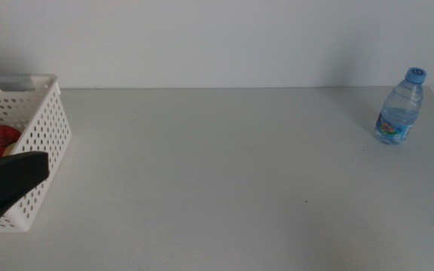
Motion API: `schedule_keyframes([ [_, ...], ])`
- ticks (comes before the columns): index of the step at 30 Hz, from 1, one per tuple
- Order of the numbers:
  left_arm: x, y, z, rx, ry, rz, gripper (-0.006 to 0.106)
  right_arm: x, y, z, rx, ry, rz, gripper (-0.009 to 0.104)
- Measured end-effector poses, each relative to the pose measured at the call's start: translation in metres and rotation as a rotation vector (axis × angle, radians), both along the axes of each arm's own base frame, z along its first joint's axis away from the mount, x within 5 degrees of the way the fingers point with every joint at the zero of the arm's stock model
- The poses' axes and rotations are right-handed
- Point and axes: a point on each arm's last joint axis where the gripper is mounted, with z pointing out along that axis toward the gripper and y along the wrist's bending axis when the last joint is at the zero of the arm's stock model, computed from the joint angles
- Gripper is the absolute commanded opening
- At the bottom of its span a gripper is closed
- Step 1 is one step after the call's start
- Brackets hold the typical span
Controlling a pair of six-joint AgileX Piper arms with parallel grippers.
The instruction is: Use arms to grab the bottles and put them into the dustbin to the left of the table.
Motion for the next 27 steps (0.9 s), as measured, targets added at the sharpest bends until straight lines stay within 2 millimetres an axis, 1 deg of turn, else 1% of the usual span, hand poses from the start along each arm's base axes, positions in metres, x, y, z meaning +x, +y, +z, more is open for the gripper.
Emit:
schedule_keyframes([
  [2,0.0,0.0,0.0,0.0,0.0,0.0,0.094,-0.001,0.0,0.005,0.0,0.003,0.0,0.062],
  [4,0.0,0.0,0.0,0.0,0.0,0.0,0.094,-0.001,0.0,0.015,0.0,0.007,-0.001,0.062],
  [8,0.0,0.0,0.0,0.0,0.0,0.0,0.094,0.005,0.0,0.048,-0.01,0.014,-0.002,0.062],
  [12,0.0,0.0,0.0,0.0,0.0,0.0,0.094,0.021,-0.001,0.083,-0.039,0.041,-0.006,0.062],
  [16,0.0,0.0,0.0,0.0,0.0,0.0,0.094,0.045,0.0,0.108,-0.053,0.081,-0.005,0.062],
  [18,0.0,0.0,0.0,0.0,0.0,0.0,0.094,0.061,0.001,0.113,-0.06,0.075,-0.001,0.062],
  [21,0.0,0.0,0.0,0.0,0.0,0.0,0.094,0.082,0.002,0.114,-0.061,0.032,0.009,0.062],
  [27,0.0,0.0,0.0,0.0,0.0,0.0,0.094,0.126,0.005,0.098,-0.06,0.026,0.027,0.062],
])
